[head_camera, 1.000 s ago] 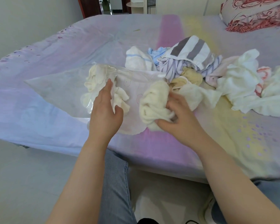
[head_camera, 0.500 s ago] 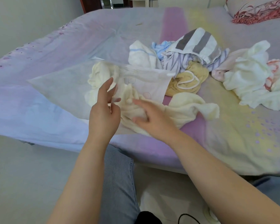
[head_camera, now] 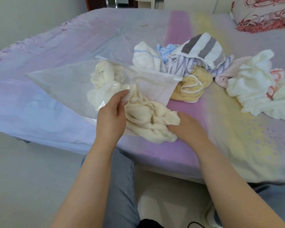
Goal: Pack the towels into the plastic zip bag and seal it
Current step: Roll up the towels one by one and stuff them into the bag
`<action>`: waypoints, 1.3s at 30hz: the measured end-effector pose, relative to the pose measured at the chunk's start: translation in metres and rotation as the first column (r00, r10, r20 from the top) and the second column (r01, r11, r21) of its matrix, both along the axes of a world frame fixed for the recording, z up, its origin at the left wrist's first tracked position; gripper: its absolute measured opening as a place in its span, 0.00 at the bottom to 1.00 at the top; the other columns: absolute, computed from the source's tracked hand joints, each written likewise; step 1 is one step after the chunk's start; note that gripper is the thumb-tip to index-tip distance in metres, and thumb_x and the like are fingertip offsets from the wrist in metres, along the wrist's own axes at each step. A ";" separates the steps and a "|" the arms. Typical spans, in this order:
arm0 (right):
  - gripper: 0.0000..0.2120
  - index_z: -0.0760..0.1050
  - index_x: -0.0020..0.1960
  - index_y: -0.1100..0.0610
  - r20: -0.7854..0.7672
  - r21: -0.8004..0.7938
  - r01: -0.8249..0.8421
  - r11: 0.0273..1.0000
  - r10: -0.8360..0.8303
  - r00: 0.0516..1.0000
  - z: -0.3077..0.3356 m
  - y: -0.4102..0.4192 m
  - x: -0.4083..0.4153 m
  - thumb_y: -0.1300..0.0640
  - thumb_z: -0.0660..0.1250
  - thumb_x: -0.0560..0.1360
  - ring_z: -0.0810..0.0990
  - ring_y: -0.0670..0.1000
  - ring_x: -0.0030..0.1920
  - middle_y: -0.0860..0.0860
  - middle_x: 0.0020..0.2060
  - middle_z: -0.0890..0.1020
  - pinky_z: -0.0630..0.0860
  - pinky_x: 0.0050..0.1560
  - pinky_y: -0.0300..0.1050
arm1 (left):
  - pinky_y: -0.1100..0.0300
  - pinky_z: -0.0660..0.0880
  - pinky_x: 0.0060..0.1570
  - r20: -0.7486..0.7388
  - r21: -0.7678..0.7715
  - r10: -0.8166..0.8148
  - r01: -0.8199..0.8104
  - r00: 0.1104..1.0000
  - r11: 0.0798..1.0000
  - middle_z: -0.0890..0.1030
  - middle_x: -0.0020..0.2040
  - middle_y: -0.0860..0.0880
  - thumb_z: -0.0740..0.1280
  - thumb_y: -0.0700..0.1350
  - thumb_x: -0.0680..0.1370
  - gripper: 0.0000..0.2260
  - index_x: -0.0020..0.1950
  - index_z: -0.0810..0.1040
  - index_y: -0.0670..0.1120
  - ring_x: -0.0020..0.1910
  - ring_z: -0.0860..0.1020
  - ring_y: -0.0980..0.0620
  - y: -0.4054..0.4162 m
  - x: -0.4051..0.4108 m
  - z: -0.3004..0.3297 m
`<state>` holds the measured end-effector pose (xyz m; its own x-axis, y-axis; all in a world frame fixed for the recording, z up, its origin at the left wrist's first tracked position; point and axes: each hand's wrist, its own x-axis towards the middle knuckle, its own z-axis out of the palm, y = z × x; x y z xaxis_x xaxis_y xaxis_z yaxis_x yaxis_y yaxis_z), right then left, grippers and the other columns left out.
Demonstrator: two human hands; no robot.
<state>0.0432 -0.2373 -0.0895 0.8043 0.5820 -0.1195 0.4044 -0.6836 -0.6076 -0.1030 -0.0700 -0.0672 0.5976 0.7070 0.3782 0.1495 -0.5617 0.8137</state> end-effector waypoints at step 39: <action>0.37 0.33 0.76 0.62 -0.152 -0.059 -0.358 0.932 0.346 0.926 0.018 0.209 -0.016 0.47 0.53 0.82 0.59 0.58 0.75 0.57 0.78 0.52 0.59 0.71 0.47 | 0.70 0.70 0.48 0.191 0.101 0.048 -0.069 0.980 0.992 0.78 0.48 0.59 0.61 0.35 0.80 0.15 0.60 0.81 0.50 0.50 0.78 0.62 0.063 -0.017 0.029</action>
<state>0.0271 -0.0281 -0.0718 0.5214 0.8078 -0.2750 0.5456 -0.5634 -0.6204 -0.1201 -0.0071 -0.0380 0.4677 0.6879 0.5550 0.0351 -0.6419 0.7660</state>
